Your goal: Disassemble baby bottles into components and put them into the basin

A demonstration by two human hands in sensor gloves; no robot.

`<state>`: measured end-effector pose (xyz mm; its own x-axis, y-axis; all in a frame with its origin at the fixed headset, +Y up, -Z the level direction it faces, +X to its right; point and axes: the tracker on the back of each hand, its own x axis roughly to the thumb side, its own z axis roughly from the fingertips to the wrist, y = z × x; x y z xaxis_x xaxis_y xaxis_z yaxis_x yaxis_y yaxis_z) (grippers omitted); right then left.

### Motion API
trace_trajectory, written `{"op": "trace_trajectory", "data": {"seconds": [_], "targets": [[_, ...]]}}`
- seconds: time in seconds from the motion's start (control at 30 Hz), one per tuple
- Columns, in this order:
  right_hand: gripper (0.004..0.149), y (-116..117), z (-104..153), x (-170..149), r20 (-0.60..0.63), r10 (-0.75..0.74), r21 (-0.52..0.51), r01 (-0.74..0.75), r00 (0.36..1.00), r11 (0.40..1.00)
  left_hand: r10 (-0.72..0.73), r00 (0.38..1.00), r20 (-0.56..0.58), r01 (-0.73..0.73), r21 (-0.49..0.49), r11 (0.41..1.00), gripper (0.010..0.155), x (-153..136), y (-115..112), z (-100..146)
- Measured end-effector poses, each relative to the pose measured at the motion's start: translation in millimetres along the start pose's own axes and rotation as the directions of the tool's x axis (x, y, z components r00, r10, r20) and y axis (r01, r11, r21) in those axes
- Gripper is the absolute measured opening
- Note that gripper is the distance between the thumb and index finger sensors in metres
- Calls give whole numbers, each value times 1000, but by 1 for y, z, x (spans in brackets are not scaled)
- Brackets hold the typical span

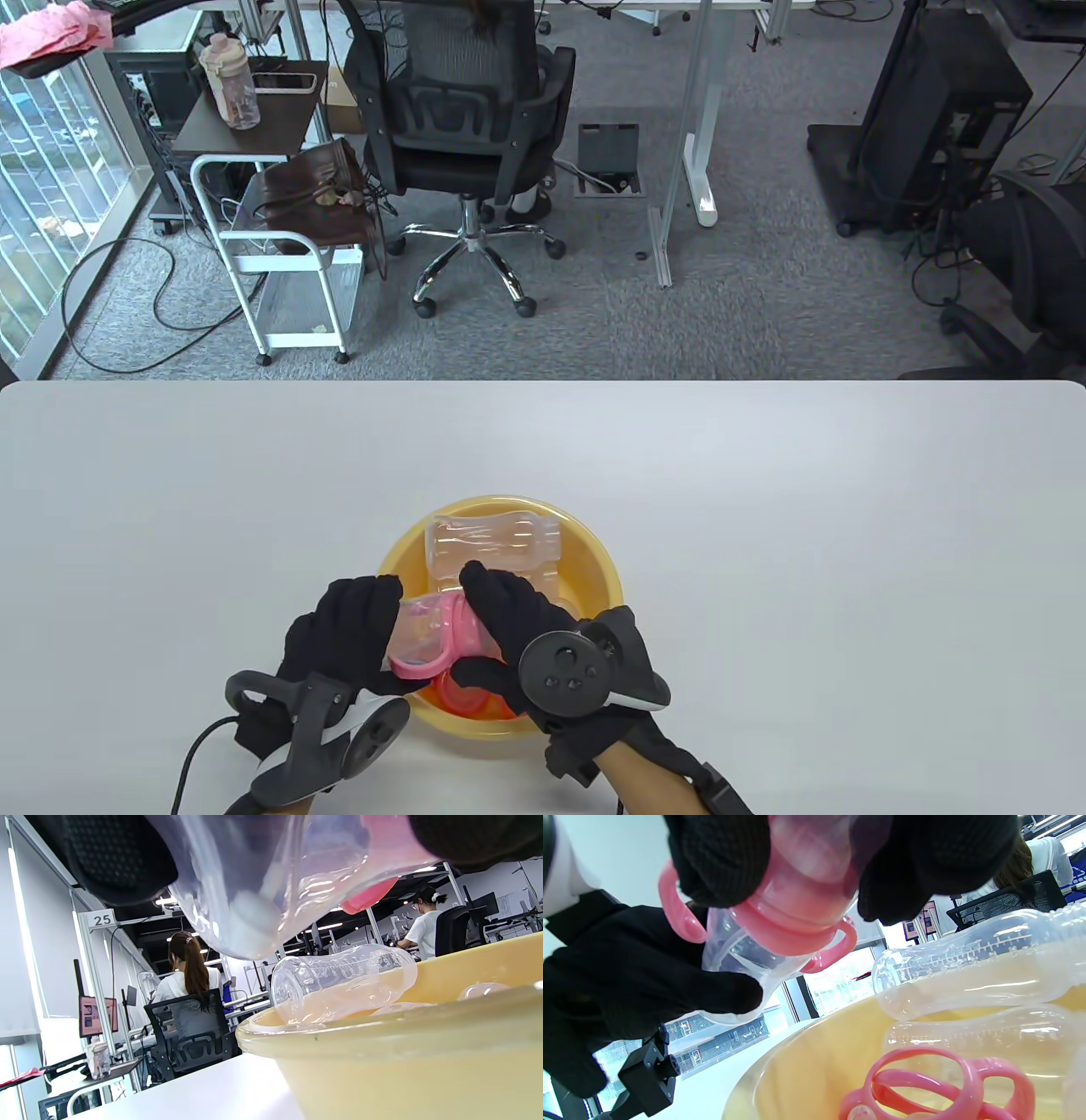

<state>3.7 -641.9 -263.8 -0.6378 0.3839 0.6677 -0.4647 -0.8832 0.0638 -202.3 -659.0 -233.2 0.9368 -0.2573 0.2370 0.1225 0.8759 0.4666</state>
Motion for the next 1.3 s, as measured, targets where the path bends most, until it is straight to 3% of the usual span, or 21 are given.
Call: {"op": "trace_trajectory", "data": {"seconds": [0.43, 0.5, 0.53, 0.57, 0.67, 0.73, 0.83, 0.93, 1.07, 1.2, 1.3], "targets": [[84, 0, 0, 3, -9, 35, -14, -35, 999, 999, 14, 999, -28, -15, -40, 999, 96, 1, -1, -2], [79, -10, 3, 4, -71, 77, -136, -86, 994, 987, 19, 997, -80, -23, -51, 998, 96, 1, 0, -3], [78, -6, 0, -3, -69, 123, -236, -136, 990, 962, 100, 983, -156, -113, -76, 991, 95, -3, 2, -4], [80, -8, 0, -3, -67, 75, -148, -84, 995, 985, 169, 969, -183, -180, -42, 983, 95, -4, 1, -4], [80, -12, 3, -4, -84, 56, -141, -68, 995, 988, 46, 990, -133, -52, -42, 998, 95, -8, -3, -2], [80, -18, 3, -10, -133, 103, -115, -118, 986, 986, 54, 989, -136, -59, -32, 998, 95, -11, -8, 1], [77, -21, 3, -19, -190, 59, -79, -75, 980, 994, 71, 983, -170, -73, -6, 997, 95, -18, -13, 3], [75, -20, 4, -27, -242, 92, -15, -98, 966, 995, -10, 989, -146, 6, -30, 1000, 95, -18, -23, 3], [83, -19, 5, -38, -295, 71, 7, -72, 953, 997, 3, 986, -167, -11, -48, 999, 95, -24, -31, 2], [82, -9, 7, -49, -398, 228, 110, -201, 889, 973, 30, 980, -197, -39, -40, 998, 95, -31, -32, 2], [79, 1, 5, -54, -412, 267, 191, -204, 871, 960, 33, 979, -202, -40, -28, 999, 95, -32, -31, 3]]}}
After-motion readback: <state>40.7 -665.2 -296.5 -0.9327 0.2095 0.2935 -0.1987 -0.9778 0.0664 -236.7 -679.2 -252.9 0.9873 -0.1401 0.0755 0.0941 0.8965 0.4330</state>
